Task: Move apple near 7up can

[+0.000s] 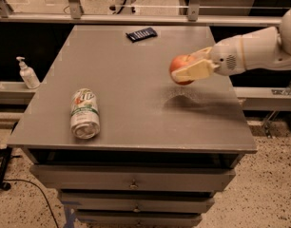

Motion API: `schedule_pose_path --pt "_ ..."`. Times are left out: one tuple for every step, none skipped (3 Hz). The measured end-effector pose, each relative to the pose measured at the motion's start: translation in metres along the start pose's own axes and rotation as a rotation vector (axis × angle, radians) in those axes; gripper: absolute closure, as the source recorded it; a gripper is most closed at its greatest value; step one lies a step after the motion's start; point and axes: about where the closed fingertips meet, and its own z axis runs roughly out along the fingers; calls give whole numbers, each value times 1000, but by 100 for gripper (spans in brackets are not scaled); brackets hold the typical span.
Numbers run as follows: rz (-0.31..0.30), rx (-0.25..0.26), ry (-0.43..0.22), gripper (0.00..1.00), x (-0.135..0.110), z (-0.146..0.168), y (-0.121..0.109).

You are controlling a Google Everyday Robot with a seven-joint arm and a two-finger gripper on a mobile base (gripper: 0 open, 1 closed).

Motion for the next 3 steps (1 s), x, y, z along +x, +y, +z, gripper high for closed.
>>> schedule_pose_path --pt "5 -36 1 100 1 13 11" --pt "9 -32 -9 100 1 6 17" --pt "-16 -79 -65 100 -10 36 24"
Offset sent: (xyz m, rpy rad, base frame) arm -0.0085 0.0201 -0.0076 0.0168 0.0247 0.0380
